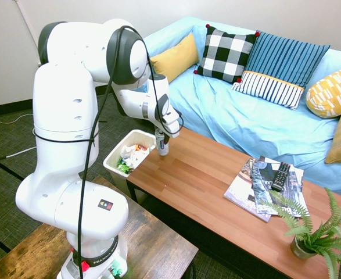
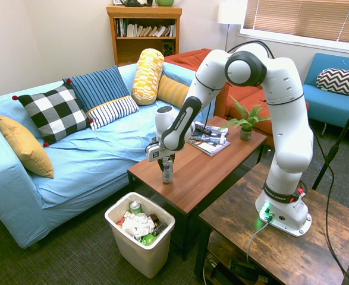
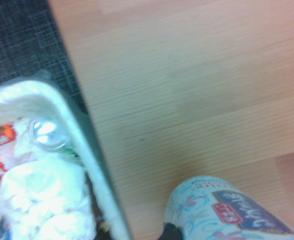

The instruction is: Throw the can in the trash bin

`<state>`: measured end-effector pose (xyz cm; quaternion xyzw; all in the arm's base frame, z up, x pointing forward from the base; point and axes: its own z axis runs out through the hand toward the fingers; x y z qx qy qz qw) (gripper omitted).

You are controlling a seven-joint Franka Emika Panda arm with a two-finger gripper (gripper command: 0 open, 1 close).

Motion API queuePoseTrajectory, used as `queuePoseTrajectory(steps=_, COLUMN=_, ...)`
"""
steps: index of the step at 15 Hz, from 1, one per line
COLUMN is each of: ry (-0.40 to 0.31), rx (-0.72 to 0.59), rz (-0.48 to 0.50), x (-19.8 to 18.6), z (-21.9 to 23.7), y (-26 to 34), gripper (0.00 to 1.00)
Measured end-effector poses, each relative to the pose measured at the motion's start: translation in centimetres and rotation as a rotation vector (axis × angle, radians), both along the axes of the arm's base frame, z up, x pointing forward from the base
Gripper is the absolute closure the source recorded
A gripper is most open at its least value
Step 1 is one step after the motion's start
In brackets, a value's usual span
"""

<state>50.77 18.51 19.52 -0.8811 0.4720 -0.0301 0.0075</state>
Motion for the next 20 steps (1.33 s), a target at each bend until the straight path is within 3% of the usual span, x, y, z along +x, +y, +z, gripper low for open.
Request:
queuePoseTrajectory(steps=5, ry=-0.048, rx=-0.03, rz=0.149, x=-4.2, z=3.4, y=15.9, gripper=1.0)
queuePoseTrajectory(steps=9, ry=-0.028, rx=-0.07, rz=0.227, x=-4.8, z=-3.5, y=24.1, gripper=1.0)
queuePoseTrajectory(steps=10, ry=-0.021, rx=-0.085, rz=0.231, x=-4.4, z=-5.6, y=24.7, gripper=0.0)
queuePoseTrajectory(steps=13, ry=-0.012, rx=-0.129, rz=0.225, x=-3.0, z=-9.3, y=25.0, gripper=0.0)
queuePoseTrajectory(steps=20, ry=0.01, rx=-0.177, rz=0.189, x=-1.2, z=-11.0, y=24.0, gripper=0.0)
